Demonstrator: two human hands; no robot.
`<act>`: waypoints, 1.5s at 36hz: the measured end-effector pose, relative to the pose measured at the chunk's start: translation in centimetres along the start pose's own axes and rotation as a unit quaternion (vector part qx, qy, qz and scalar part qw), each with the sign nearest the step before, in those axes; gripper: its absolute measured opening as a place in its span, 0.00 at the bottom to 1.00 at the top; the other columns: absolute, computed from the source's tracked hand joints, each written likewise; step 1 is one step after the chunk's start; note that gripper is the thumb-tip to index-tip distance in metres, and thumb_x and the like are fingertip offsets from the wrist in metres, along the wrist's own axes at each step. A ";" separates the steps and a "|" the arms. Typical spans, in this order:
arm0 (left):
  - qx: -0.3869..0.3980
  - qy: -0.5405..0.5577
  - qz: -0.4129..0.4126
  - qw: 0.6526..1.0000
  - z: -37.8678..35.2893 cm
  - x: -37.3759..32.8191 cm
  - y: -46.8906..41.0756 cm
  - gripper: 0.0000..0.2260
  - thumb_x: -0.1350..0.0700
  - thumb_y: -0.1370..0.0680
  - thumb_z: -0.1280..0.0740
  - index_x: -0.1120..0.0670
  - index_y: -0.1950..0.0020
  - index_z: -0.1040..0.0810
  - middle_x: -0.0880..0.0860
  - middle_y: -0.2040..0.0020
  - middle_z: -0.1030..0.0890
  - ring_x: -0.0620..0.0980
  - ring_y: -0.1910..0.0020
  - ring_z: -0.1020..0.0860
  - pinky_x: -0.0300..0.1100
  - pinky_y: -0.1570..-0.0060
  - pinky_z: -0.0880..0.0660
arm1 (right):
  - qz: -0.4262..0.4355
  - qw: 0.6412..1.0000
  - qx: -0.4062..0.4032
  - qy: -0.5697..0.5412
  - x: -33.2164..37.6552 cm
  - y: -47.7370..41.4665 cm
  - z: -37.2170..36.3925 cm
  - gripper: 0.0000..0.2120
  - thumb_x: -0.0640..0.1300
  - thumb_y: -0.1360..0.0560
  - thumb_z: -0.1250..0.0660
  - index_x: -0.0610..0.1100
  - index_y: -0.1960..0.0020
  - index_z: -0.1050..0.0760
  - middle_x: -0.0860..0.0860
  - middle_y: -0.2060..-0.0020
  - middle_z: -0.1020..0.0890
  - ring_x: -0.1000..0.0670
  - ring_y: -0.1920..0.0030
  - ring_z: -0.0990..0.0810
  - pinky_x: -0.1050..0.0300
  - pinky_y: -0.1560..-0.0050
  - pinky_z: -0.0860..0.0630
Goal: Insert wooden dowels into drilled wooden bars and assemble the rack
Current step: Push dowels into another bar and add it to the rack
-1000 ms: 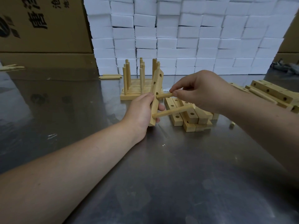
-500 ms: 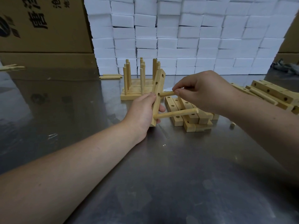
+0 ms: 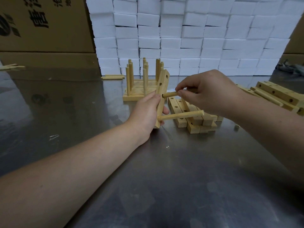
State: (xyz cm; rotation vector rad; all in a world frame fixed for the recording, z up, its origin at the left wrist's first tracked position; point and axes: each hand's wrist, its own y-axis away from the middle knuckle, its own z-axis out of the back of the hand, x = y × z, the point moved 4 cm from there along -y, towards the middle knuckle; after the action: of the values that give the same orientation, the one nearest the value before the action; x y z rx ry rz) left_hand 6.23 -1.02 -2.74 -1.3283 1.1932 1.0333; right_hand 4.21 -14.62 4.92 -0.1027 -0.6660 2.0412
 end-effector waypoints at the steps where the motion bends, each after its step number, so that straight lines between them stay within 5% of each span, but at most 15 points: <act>1: 0.001 0.001 0.000 1.000 0.0 0.0 0.0 0.13 0.53 0.18 0.47 0.53 0.39 0.26 0.48 0.75 0.24 0.43 0.76 0.28 0.35 0.77 0.31 | 0.001 1.000 0.000 0.001 0.0 0.0 0.0 0.09 0.46 0.24 0.37 0.48 0.47 0.20 0.65 0.74 0.32 0.76 0.73 0.33 0.66 0.70 0.40; 15: 0.000 -0.007 0.004 1.000 -0.1 0.0 0.0 0.12 0.53 0.18 0.47 0.52 0.41 0.26 0.48 0.75 0.24 0.45 0.74 0.28 0.36 0.77 0.30 | -0.021 1.000 0.022 -0.008 -0.5 -0.3 -0.3 0.09 0.49 0.24 0.36 0.50 0.47 0.20 0.62 0.77 0.32 0.68 0.75 0.29 0.66 0.72 0.39; 28: -0.001 -0.040 -0.005 0.999 -0.1 -0.1 0.1 0.13 0.53 0.18 0.46 0.52 0.39 0.26 0.49 0.73 0.24 0.48 0.69 0.28 0.37 0.76 0.30 | 0.004 1.000 0.018 0.002 -0.5 -0.5 -0.4 0.10 0.49 0.24 0.36 0.49 0.47 0.20 0.62 0.76 0.32 0.74 0.72 0.32 0.79 0.72 0.38; 32: 0.005 -0.044 -0.004 0.999 -0.2 -0.1 0.1 0.13 0.53 0.18 0.46 0.52 0.38 0.25 0.49 0.73 0.25 0.48 0.69 0.28 0.37 0.76 0.30 | 0.011 0.998 0.053 0.044 -0.5 -0.5 -0.7 0.14 0.53 0.25 0.37 0.52 0.42 0.23 0.64 0.72 0.31 0.61 0.71 0.26 0.66 0.70 0.35; 37: 0.000 -0.048 -0.005 0.999 -0.1 -0.1 0.2 0.13 0.53 0.18 0.46 0.51 0.40 0.25 0.49 0.73 0.26 0.48 0.69 0.29 0.38 0.75 0.30 | 0.045 0.991 0.063 0.106 -0.6 -0.3 -1.1 0.15 0.52 0.24 0.38 0.54 0.38 0.26 0.65 0.70 0.32 0.62 0.70 0.32 0.66 0.69 0.38; 43: 0.007 -0.052 -0.007 0.999 -0.2 -0.2 0.3 0.11 0.54 0.18 0.47 0.48 0.50 0.24 0.50 0.73 0.27 0.49 0.69 0.30 0.37 0.76 0.31 | 0.089 0.986 0.040 0.134 -0.3 -0.1 -0.8 0.13 0.51 0.23 0.39 0.53 0.40 0.24 0.54 0.54 0.17 0.50 0.56 0.23 0.57 0.60 0.31; 50: 0.004 -0.083 -0.017 0.996 -0.4 -0.6 0.7 0.13 0.54 0.18 0.48 0.51 0.52 0.25 0.51 0.70 0.28 0.51 0.69 0.31 0.42 0.69 0.31 | 0.094 0.989 0.011 0.116 -0.2 0.3 -0.7 0.14 0.51 0.23 0.39 0.52 0.40 0.23 0.55 0.60 0.18 0.52 0.59 0.25 0.61 0.65 0.38; 54: 0.000 -0.096 -0.025 0.995 -0.5 -0.8 0.9 0.12 0.53 0.18 0.48 0.49 0.52 0.25 0.51 0.69 0.29 0.51 0.67 0.31 0.42 0.70 0.31 | 0.060 0.994 0.020 0.089 -0.2 0.4 -0.7 0.12 0.51 0.24 0.38 0.52 0.43 0.21 0.63 0.77 0.33 0.62 0.72 0.31 0.72 0.73 0.40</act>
State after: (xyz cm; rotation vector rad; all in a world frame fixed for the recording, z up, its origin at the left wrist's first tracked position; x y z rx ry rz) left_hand 5.21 -1.40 -2.01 -1.2229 1.0119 1.0972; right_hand 4.23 -14.65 4.08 -0.3046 -0.5169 2.1287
